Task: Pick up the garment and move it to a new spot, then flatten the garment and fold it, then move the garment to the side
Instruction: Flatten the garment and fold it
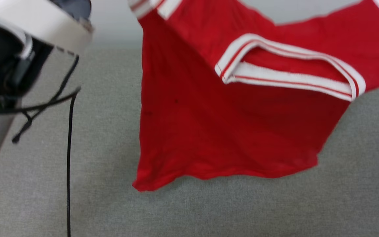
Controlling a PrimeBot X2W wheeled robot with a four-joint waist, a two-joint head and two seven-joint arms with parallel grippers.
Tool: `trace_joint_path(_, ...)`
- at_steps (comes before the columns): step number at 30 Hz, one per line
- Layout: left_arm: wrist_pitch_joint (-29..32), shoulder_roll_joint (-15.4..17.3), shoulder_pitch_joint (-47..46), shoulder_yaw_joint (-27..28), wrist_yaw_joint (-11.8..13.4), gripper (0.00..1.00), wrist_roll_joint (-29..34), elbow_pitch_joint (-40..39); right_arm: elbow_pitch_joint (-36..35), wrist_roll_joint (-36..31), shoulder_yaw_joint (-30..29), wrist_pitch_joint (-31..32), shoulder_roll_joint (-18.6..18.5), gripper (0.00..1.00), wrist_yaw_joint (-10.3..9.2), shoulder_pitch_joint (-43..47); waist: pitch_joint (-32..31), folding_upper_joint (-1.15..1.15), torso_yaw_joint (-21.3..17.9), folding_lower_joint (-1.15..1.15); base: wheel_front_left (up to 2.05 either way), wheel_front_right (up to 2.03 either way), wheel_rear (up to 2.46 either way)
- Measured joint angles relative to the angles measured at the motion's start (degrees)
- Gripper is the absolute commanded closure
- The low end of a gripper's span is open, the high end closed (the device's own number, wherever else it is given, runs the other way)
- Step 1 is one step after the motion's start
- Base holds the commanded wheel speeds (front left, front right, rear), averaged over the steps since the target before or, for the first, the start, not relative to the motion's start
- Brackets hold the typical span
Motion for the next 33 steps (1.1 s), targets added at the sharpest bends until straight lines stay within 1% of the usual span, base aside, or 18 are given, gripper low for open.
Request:
trace_joint_path(2, -0.4, -1.3, -3.9, 0.1, -0.4, 1.00, 0.8, 2.4, 2.2, -0.9, 1.6, -0.3, 0.2, 1.00, 0.01, -4.9, 1.8, 0.00, 0.0, 0.00, 0.00, 0.00, 0.00)
trace_joint_path(6, -1.3, -4.3, -11.7, -0.3, -1.7, 1.00, 2.7, 8.0, 7.3, -3.2, 5.1, -1.1, 2.2, 1.00, 0.01, -15.0, 5.6, 0.00, -0.1, 0.02, 0.00, 0.00, 0.00)
trace_joint_path(11, -3.5, -7.1, -21.0, 0.3, -2.5, 1.00, 4.7, 17.4, 14.8, -7.0, 9.1, -4.4, 3.7, 1.00, 0.01, -28.0, 10.6, 0.00, -0.2, 0.02, 0.00, 0.00, 0.00)
trace_joint_path(16, -6.3, -9.0, -29.8, 0.8, -3.9, 1.00, 6.6, 25.8, 22.7, -9.5, 12.2, -7.0, 5.5, 1.00, 0.01, -39.6, 15.7, -0.01, -0.3, 0.02, 0.00, 0.00, 0.00)
trace_joint_path(22, -9.6, -10.1, -38.2, 0.4, -5.4, 1.00, 9.1, 36.8, 33.1, -12.4, 14.3, -10.6, 7.5, 1.00, 0.01, -51.0, 21.1, 0.00, -0.4, 0.02, 0.00, 0.00, 0.00)
trace_joint_path(27, -13.0, -11.6, -42.0, 0.4, -6.4, 1.00, 9.4, 43.4, 41.3, -13.5, 15.8, -13.5, 9.1, 1.00, 0.01, -56.4, 24.7, 0.00, -0.6, 0.02, 0.00, 0.00, 0.00)
trace_joint_path(28, -14.7, -12.0, -42.1, -0.3, -7.0, 1.00, 9.5, 46.6, 45.3, -13.5, 16.9, -15.5, 10.2, 1.00, 0.01, -57.2, 26.2, -0.01, -0.8, 0.02, 0.00, 0.00, 0.00)
trace_joint_path(33, -17.9, -12.8, -40.7, -1.1, -7.9, 1.00, 9.0, 49.9, 49.5, -12.7, 19.7, -19.3, 11.1, 1.00, 0.01, -56.4, 27.0, 0.00, -1.0, 0.01, 0.00, 0.00, 0.00)
